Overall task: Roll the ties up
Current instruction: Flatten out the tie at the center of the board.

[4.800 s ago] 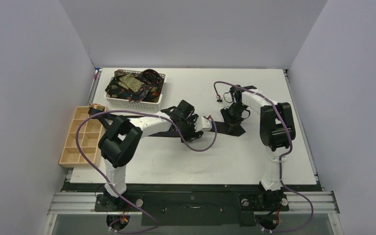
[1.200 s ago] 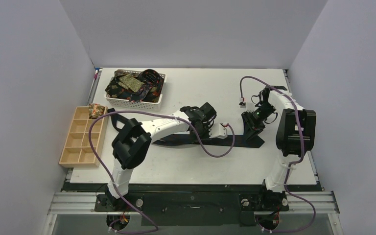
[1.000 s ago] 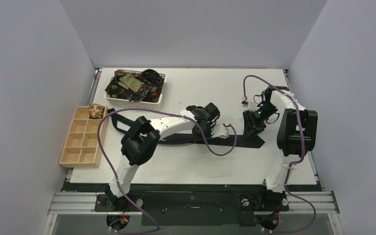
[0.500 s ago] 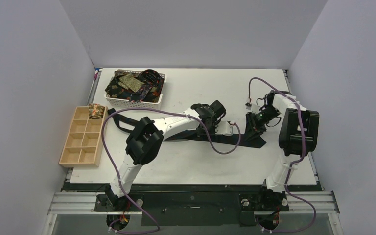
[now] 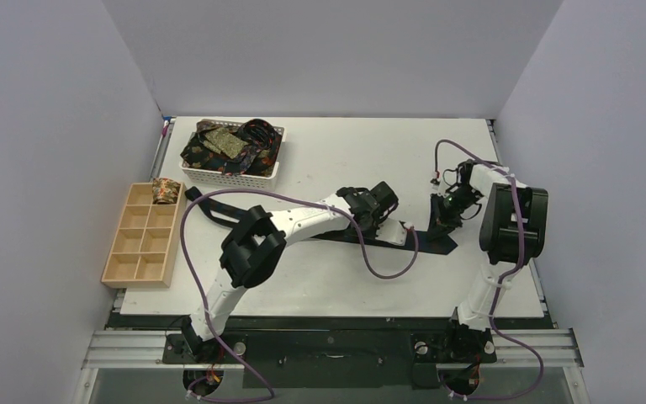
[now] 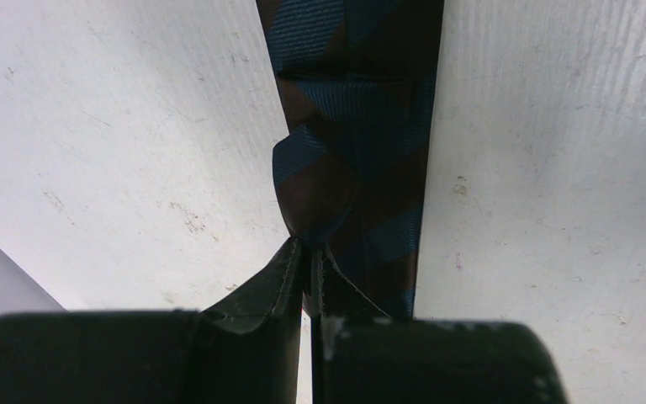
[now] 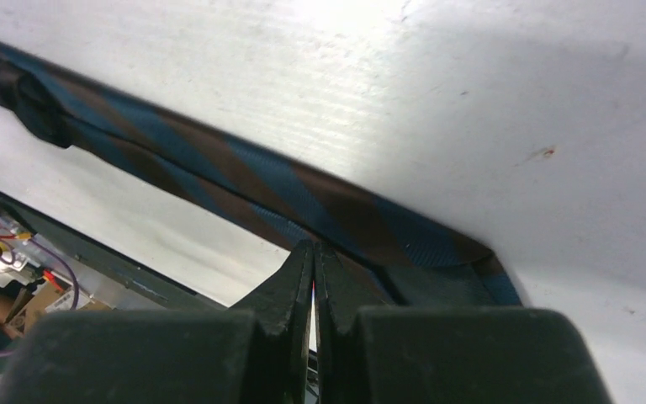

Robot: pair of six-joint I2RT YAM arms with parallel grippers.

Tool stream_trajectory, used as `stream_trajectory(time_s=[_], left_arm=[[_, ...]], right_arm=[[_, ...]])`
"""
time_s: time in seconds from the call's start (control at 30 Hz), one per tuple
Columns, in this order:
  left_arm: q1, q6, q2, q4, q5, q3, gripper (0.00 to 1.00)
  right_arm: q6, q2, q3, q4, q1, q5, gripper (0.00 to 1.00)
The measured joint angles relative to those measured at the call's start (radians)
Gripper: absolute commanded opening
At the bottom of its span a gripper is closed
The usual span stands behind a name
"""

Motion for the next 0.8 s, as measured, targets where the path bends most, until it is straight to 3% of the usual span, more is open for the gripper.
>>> stream_trajectory(time_s=[0.4, 0.8], left_arm=[[0.003, 0.022, 0.016, 0.009, -0.028, -0.051, 0.00], [-0.002, 0.023, 0.062, 0.013, -0.028, 0.002, 0.00]], right_arm=[[0.012, 0.026, -0.009, 0.023, 0.011, 0.039, 0.00], [0.013, 0.026, -0.010, 0.023, 0.026, 0.045, 0.00]])
